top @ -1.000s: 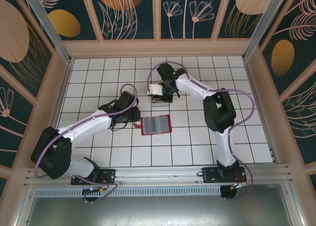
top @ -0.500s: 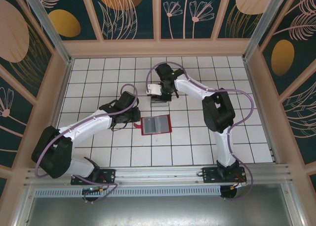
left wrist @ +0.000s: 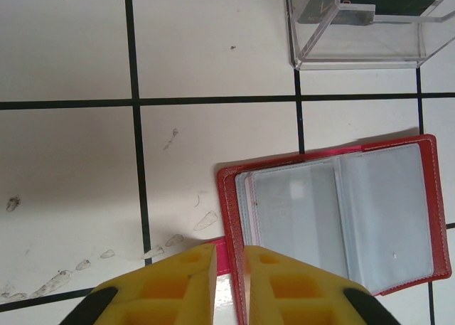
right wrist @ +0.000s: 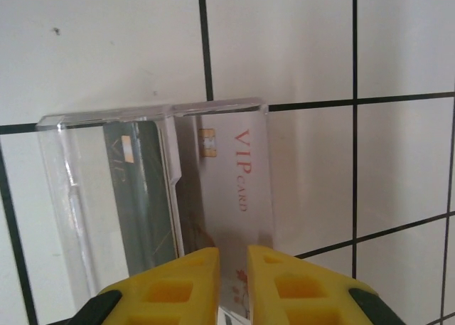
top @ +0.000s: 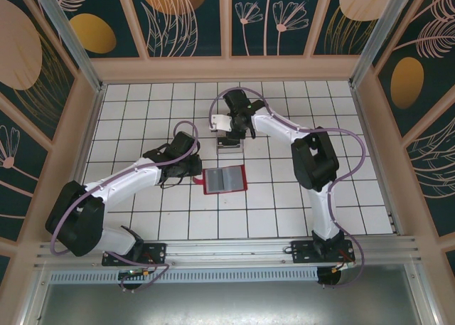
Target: Take the credit cards out of the card holder
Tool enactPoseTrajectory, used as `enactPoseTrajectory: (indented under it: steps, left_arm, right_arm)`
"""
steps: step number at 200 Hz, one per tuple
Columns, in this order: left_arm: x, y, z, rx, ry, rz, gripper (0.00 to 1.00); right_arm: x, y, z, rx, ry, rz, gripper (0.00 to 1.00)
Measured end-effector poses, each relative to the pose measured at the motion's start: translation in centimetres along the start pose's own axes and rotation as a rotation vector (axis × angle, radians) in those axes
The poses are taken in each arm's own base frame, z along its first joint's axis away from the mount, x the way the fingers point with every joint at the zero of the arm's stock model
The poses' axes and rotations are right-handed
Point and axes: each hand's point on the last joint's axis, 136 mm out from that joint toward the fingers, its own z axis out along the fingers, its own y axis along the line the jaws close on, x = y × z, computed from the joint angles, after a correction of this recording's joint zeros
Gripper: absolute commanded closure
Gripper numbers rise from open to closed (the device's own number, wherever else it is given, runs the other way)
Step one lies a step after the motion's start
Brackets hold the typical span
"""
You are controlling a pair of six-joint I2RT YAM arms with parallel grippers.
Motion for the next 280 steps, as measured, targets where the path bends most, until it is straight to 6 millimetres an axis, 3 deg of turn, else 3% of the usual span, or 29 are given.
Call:
enactPoseTrajectory:
  steps: [45, 99, 155, 209, 247, 280]
  left_arm:
    - [1.3, 0.3, 1.5, -0.011, 0.063, 0.001, 0.84]
    - [3.0, 0.7, 3.3, -0.018, 0.14, 0.008, 0.88]
    - [4.8, 1.7, 5.4, -0.058, 0.219, 0.006, 0.9]
    - [4.2, 1.1, 5.9, -0.05, 0.218, 0.029, 0.9]
    - [4.0, 1.0, 6.0, -0.047, 0.218, 0.04, 0.9]
    - [3.9, 1.1, 6.0, -0.051, 0.213, 0.043, 0.9]
  right_arm:
    - [0.4, -0.9, -0.6, 0.08, 0.011, 0.048, 0.84]
    - [0.0, -1.7, -4.3, 0.185, -0.055, 0.254, 0.87]
    - [-1.1, 1.2, -7.1, 0.203, -0.142, 0.439, 0.87]
    - [-1.7, 3.7, -8.8, 0.193, -0.206, 0.687, 0.86]
    - [-1.8, 4.1, -10.6, 0.181, -0.278, 0.94, 0.86]
    - [-1.4, 5.3, -10.3, 0.12, -0.295, 1.177, 0.9]
